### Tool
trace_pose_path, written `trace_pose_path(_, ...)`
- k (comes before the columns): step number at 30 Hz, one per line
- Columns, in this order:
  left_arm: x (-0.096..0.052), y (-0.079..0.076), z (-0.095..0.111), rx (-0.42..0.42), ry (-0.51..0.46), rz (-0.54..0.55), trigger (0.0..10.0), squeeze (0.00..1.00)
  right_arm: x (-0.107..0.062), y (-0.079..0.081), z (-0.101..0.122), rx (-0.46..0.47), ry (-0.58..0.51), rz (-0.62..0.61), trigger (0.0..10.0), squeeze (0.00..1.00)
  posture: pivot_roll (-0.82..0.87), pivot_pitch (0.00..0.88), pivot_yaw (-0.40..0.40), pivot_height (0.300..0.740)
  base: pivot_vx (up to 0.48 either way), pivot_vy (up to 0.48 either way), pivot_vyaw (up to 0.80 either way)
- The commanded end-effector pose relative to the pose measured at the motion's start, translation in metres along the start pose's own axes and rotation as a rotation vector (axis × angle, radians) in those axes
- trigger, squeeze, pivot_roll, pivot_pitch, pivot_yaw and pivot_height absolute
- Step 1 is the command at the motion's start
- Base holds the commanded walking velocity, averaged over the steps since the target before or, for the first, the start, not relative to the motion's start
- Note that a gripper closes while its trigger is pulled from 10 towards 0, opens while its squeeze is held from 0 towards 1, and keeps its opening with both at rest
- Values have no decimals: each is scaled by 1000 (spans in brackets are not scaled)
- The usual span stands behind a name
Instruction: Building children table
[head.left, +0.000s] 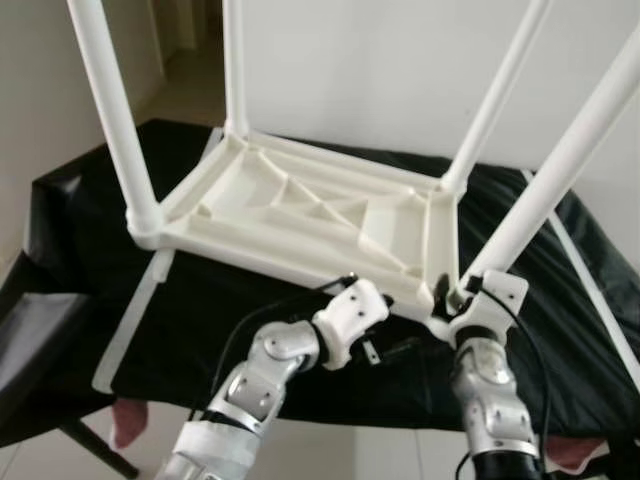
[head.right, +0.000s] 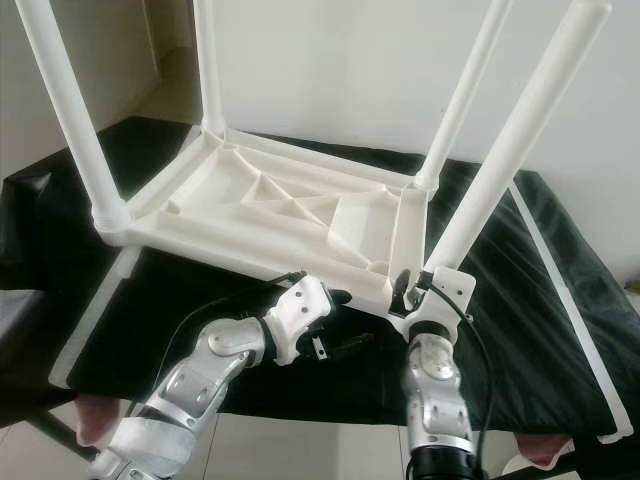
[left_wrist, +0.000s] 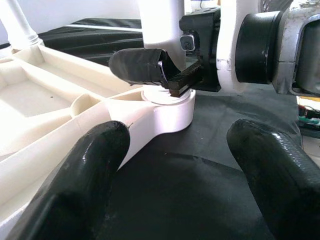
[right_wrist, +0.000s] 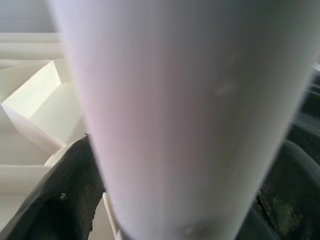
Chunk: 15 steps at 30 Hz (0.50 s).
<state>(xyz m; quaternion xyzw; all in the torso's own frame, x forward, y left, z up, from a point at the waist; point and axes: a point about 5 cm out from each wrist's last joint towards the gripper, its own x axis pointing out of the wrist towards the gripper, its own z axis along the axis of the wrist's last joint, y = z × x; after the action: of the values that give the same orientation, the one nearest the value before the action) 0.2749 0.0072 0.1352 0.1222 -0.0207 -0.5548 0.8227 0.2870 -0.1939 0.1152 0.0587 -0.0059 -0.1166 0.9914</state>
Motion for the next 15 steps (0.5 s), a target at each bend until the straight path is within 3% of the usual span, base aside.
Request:
trace_pose_path(1, 3, 2, -1, -4, 1, 32, 10000, 0, -1, -5, -4, -1, 18, 70, 10000, 0, 47, 0, -90, 740, 0, 0, 0)
trace_pose_path(15, 4, 3, 4, 10, -11, 23, 10000, 0, 0, -20, 7, -147, 16, 497, 10000, 0, 43, 0, -87, 740, 0, 0, 0)
